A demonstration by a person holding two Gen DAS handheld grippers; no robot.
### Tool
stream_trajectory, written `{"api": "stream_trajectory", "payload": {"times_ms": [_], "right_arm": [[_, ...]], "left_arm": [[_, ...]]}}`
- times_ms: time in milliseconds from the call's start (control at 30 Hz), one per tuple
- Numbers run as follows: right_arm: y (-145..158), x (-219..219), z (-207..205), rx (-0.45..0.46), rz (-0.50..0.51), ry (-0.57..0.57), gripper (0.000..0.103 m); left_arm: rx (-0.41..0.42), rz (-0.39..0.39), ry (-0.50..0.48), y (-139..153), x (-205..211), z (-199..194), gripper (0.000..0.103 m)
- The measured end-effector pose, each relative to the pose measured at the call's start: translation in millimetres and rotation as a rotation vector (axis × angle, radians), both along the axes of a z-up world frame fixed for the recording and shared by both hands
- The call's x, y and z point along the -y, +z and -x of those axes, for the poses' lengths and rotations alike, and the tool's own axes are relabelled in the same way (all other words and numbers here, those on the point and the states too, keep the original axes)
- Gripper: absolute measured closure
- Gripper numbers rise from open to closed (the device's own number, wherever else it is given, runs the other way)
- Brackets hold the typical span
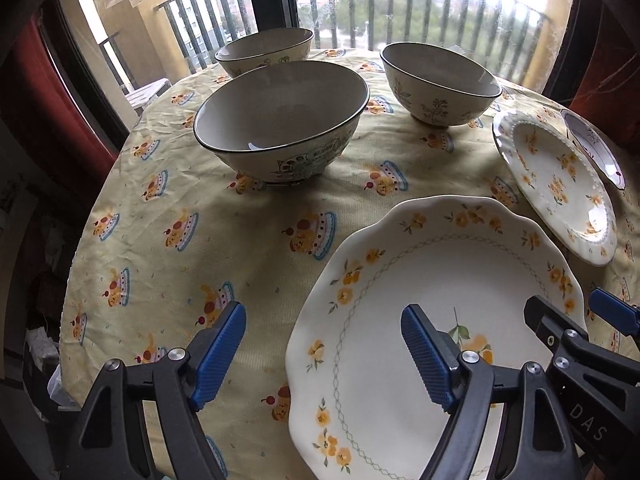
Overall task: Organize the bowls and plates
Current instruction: 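Close both grippers on the rim of the flat orange-flower plate, then lift the flat plate with both grippers and carry it beside the beaded plate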
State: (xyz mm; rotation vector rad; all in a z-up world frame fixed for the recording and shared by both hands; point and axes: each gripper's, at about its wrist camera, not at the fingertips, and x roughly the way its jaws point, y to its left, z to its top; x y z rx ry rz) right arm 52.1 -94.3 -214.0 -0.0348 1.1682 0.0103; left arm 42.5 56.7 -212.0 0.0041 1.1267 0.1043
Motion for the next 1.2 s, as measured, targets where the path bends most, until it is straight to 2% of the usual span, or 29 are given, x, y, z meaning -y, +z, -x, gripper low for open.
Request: {"api": "stream_trajectory", "payload": {"times_ms": [100, 267, 467, 867, 1000, 1100, 1200], "right_arm": [[-8, -5, 2, -0.001, 0.023, 0.02, 0.033], [-15, -3, 1, -0.016, 0.028, 0.004, 0.035], [-26, -5, 3, -0.065, 0.083, -0.01, 0.036], [-23, -5, 3, -0.116, 0.093, -0.086, 0.035], [-23, -6, 5, -0.145, 0.092, -0.114, 0.035], [-22, -8, 6, -0.167, 0.1, -0.125, 0.035], [-17, -7, 7, -0.172, 0.11, -0.151, 0.035]], "left_arm": [[-0.009, -0.004, -0.02, -5, 3, 1, 0.032], [-0.045, 0.027, -0.01, -19, 1, -1, 0.037], [-0.055, 0.062, -0.027, -21, 1, 1, 0.038], [-0.095, 0.108, -0.049, -21, -3, -4, 0.039], [-0.132, 0.119, -0.056, -21, -5, -6, 0.039], [-0.166, 0.165, -0.045, -20, -9, -9, 0.039], [-0.158, 0.137, -0.096, -13, -1, -9, 0.039]]}}
